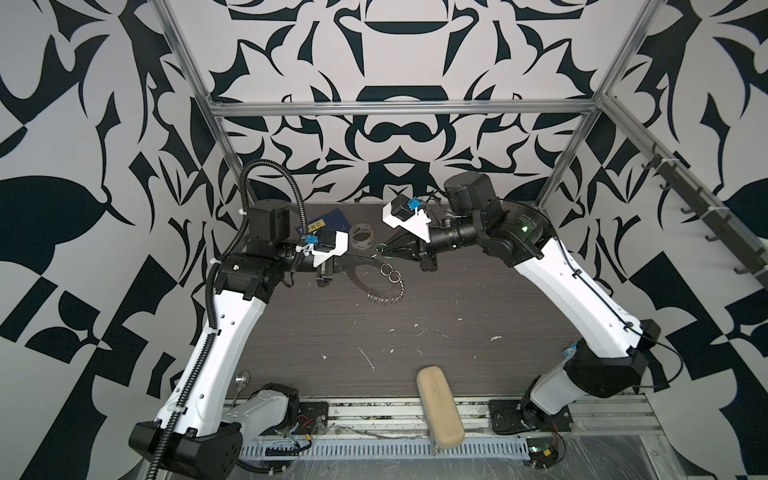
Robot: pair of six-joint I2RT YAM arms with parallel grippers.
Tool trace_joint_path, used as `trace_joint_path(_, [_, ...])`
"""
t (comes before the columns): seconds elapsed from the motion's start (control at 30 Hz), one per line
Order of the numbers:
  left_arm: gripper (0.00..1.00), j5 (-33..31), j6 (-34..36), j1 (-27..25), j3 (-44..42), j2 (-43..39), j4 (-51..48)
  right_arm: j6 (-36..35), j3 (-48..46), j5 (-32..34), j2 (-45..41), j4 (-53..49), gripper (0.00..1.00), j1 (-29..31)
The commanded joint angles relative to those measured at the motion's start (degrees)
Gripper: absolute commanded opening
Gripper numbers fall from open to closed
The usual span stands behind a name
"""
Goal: Remove the keys from the keyring
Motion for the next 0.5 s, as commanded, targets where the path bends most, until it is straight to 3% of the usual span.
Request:
trace_joint_path(0.0, [0.00, 0.37, 2.26, -2.81, 1.73, 2.33, -8.51, -3.05, 7.03, -1.06, 1.61, 5.99, 0.00, 2.97])
trace_joint_path(0.33, [0.00, -2.68, 7.62, -4.79, 6.12, 6.71, -15.35, -1.24, 8.67, -4.09, 3.35, 7.66, 0.00, 4.05])
trace_joint_path(0.47, [0.00, -7.60, 11.06, -7.03, 5.85, 6.34, -15.20, 1.35, 8.71, -6.51, 3.78, 9.86, 0.00, 4.01])
